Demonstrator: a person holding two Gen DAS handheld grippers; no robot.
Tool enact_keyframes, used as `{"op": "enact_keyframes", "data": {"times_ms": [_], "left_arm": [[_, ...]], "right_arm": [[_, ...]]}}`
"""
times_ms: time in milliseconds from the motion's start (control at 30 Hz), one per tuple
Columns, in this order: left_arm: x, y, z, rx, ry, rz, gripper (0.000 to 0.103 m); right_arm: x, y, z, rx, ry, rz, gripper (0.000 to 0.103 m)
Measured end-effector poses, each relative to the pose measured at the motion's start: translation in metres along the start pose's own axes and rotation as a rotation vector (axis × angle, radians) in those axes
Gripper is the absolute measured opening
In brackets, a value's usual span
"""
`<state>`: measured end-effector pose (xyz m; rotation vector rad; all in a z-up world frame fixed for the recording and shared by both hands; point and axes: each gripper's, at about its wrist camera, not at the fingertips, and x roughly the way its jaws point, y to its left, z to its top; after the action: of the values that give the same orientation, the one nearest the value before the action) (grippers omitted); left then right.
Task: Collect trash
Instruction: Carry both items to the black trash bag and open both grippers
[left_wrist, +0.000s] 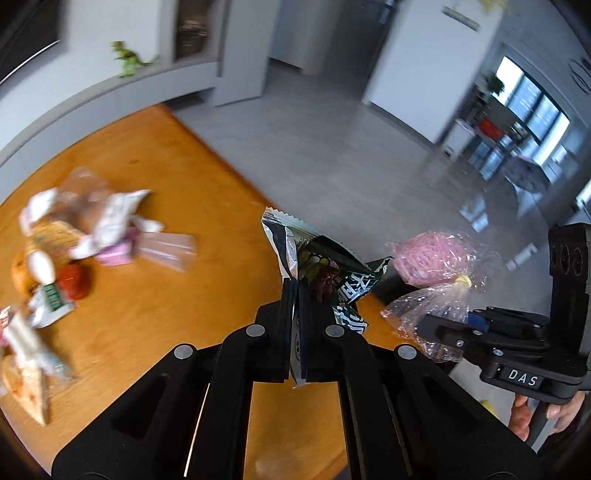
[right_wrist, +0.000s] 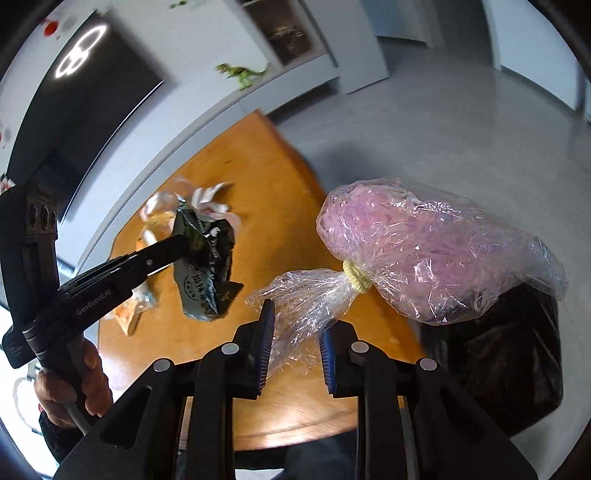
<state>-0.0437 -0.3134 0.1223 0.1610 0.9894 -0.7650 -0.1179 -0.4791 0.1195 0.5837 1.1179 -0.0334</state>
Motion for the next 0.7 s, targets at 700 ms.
{"op": "enact_keyframes", "data": {"times_ms": [700], "left_arm": [[0.236, -0.223, -0.037, 0.386, 0.441, -0.035, 0.002]], "right_arm": [[-0.007, -0.26, -0.109, 0.55, 0.078, -0.357, 0.058]]}}
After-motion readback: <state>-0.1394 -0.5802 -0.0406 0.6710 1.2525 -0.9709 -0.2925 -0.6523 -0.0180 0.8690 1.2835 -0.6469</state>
